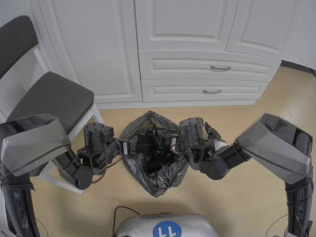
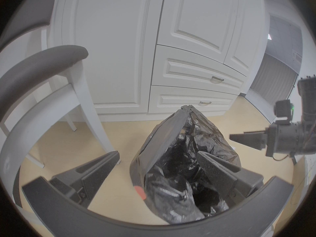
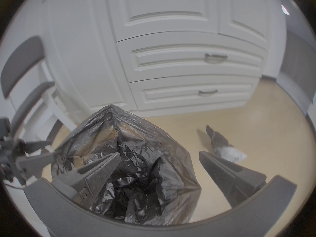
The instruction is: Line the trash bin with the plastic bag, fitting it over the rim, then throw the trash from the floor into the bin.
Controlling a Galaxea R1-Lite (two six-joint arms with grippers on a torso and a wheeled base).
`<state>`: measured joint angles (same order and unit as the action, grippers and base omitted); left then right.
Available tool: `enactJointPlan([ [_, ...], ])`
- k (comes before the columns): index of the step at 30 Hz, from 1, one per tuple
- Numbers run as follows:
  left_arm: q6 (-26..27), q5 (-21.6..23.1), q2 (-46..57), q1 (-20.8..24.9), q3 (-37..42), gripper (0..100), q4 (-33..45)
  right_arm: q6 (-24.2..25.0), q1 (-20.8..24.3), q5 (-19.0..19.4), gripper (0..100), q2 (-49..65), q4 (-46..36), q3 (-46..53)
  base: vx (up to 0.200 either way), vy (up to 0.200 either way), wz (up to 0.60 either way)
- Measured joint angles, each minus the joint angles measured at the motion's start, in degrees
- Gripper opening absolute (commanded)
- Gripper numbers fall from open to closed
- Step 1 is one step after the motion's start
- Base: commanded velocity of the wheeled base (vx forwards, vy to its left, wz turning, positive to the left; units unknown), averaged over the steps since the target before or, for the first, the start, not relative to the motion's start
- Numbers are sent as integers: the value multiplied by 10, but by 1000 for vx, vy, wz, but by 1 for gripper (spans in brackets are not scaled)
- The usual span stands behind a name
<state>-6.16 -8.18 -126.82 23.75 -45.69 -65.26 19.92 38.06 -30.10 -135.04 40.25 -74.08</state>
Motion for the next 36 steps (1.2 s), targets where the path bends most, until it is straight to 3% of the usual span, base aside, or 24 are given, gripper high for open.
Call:
enactJointPlan([
  [7, -28, 5, -12, -15, -98, 100, 147, 123, -30, 23, 100, 14, -54, 6, 0, 0, 0],
  [12, -39, 11, -12, -37, -129, 100, 201, 165, -56, 46, 100, -17, -94, -38, 0, 0, 0],
  [21, -42, 8, -41, -60, -171, 100, 204, 206, -99, 72, 100, -89, -100, -107, 0, 0, 0],
  [30, -50, -44, -115, -69, -241, 100, 147, 233, -108, 74, 100, -115, -95, -129, 0, 0, 0],
  [36, -56, -48, -139, -67, -254, 100, 138, 242, -110, 77, 100, -105, -94, -121, 0, 0, 0],
])
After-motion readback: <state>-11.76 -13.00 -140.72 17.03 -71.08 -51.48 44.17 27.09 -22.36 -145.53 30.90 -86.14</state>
